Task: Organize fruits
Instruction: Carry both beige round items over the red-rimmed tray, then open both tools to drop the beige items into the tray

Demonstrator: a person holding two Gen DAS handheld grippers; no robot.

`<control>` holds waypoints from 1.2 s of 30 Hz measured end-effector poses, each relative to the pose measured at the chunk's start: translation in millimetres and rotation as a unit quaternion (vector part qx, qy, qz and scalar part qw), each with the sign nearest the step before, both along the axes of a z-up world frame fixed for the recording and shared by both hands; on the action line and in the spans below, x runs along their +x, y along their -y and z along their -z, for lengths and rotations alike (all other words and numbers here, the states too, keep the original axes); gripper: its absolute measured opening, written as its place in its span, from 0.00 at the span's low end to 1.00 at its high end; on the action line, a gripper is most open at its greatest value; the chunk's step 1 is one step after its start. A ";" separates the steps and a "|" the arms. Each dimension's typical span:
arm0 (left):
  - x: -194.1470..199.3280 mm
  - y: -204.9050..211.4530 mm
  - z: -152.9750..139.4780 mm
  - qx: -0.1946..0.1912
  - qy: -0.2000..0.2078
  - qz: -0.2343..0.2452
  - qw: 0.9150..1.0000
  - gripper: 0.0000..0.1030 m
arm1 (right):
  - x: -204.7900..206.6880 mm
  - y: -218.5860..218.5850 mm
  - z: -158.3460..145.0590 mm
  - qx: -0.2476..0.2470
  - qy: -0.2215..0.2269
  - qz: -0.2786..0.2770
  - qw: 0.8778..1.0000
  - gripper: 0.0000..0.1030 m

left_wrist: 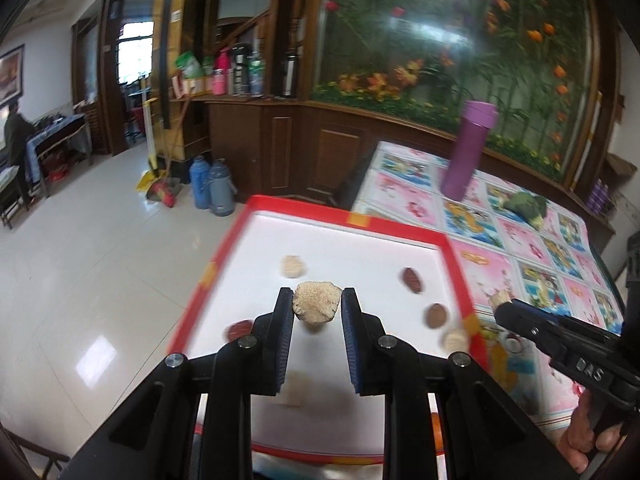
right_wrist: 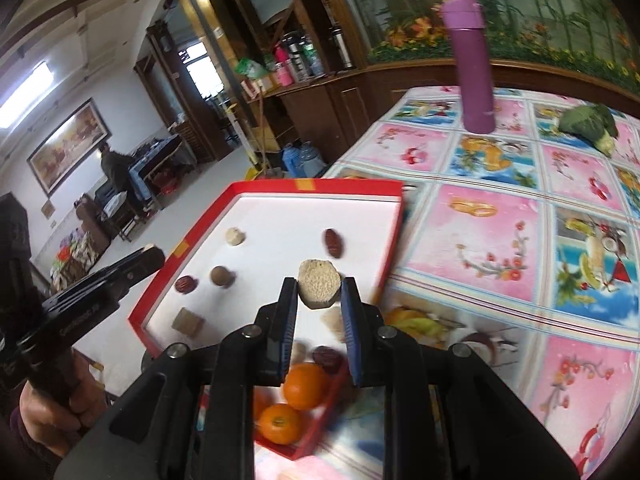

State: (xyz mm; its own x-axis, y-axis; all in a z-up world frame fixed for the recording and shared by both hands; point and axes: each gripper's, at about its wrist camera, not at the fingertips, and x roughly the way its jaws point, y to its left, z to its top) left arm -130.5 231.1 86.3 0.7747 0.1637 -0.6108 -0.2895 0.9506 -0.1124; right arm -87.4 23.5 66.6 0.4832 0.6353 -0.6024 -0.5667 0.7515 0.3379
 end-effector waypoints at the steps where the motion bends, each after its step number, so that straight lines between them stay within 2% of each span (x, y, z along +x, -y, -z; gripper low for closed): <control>1: -1.0 -3.1 1.6 -0.001 -0.001 -0.003 1.000 0.22 | -3.7 -8.6 -0.7 -0.004 0.003 -0.009 1.000 0.24; 7: -7.3 -19.9 13.8 -0.007 -0.011 -0.013 1.000 0.22 | -23.4 -58.8 6.8 -0.040 0.011 -0.060 0.997 0.24; 12: -4.2 -18.4 20.6 -0.004 -0.021 -0.001 1.000 0.22 | -31.1 -83.9 18.2 -0.070 0.013 -0.087 0.994 0.24; 15: 1.7 -22.4 22.1 0.000 -0.030 -0.002 1.000 0.22 | -26.2 -91.4 28.1 -0.090 0.000 -0.087 0.992 0.24; 18: 4.3 -29.9 21.3 -0.001 -0.030 -0.005 1.000 0.22 | -25.2 -93.4 32.4 -0.090 -0.012 -0.093 0.992 0.24; 22: 16.9 -34.5 18.9 0.001 -0.035 0.001 0.999 0.22 | -30.5 -101.3 34.3 -0.099 -0.008 -0.106 0.989 0.24; 29: 43.5 -36.3 25.4 0.006 -0.071 0.020 0.997 0.22 | -36.0 -110.7 40.6 -0.120 -0.012 -0.116 0.986 0.24; 36: 54.9 -37.4 33.5 0.011 -0.101 0.016 0.995 0.23 | -34.4 -111.5 46.1 -0.138 -0.019 -0.114 0.984 0.24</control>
